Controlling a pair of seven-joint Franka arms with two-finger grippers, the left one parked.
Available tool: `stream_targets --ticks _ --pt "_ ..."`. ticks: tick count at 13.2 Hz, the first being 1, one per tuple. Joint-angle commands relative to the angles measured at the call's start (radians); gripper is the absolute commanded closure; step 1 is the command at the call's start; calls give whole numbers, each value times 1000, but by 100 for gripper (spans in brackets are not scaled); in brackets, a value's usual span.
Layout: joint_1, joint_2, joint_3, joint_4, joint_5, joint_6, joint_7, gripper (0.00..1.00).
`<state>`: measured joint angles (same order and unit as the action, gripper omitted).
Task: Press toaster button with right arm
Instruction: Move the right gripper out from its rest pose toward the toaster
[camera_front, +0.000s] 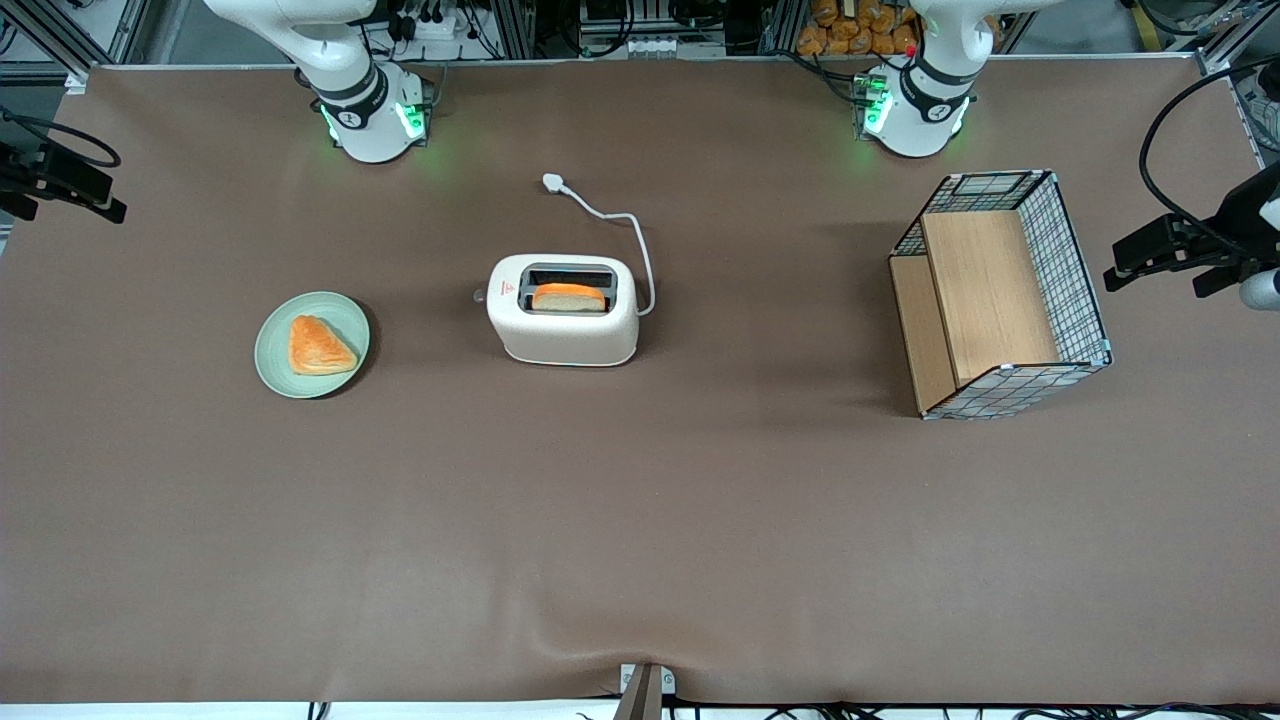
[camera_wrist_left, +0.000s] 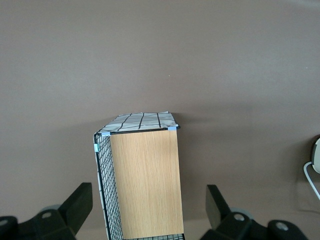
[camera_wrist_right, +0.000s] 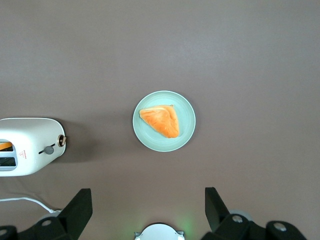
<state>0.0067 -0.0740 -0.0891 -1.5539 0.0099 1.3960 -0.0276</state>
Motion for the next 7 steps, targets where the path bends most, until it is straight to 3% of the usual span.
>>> stream_targets --ticks 1,7 --pt "-16 -4 12 14 -18 -29 18 0" --pt "-13 34 12 35 28 -31 18 0"
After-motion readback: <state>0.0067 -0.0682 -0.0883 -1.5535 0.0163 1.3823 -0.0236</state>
